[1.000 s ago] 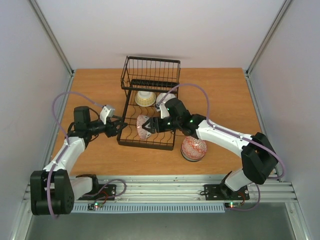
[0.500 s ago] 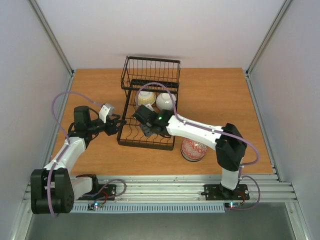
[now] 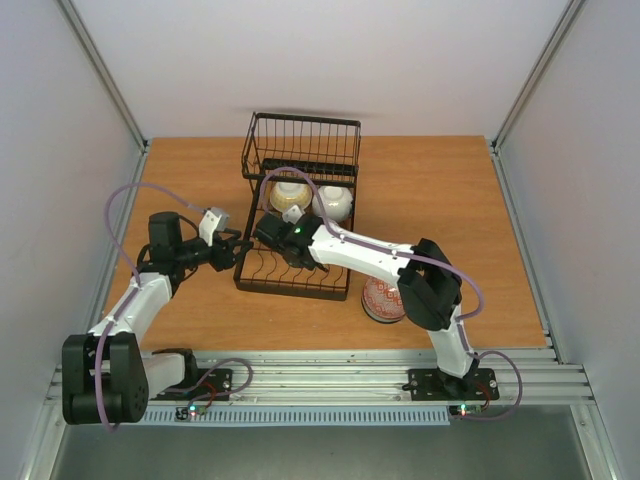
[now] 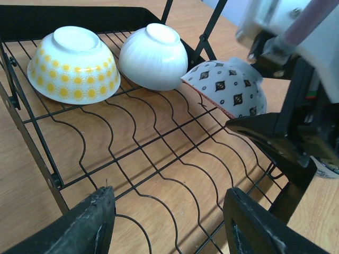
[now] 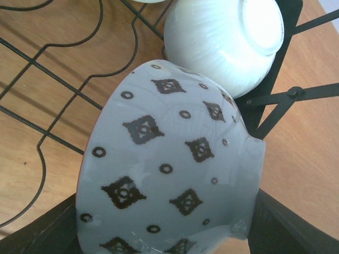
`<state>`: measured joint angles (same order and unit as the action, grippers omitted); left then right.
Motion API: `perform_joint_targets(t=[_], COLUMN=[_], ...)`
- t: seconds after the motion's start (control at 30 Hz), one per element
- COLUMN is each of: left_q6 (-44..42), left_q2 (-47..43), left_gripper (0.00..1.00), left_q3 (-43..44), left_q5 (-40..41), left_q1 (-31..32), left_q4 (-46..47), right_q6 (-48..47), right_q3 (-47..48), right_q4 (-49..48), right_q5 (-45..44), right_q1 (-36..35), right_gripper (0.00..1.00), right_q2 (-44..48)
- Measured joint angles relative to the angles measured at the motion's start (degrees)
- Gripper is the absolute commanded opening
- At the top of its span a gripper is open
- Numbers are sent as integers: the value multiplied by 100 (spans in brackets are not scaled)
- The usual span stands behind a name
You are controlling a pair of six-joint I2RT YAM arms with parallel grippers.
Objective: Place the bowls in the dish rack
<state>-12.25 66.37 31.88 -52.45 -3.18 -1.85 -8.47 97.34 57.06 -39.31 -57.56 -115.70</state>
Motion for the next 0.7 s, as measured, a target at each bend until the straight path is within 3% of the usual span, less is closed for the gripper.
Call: perform_joint_targets(t=[0.7], left_q6=[-4], left_q2=[-2], left_gripper=[57], left_q3=[0], left_q5=[-90], left_q1=[0], left_q4=[0], right_q6=[-28], right_q3=[901], right_q4=[658], right_q5=[-645], right_q1=[203], right_gripper=[1], right_q2=[-1224])
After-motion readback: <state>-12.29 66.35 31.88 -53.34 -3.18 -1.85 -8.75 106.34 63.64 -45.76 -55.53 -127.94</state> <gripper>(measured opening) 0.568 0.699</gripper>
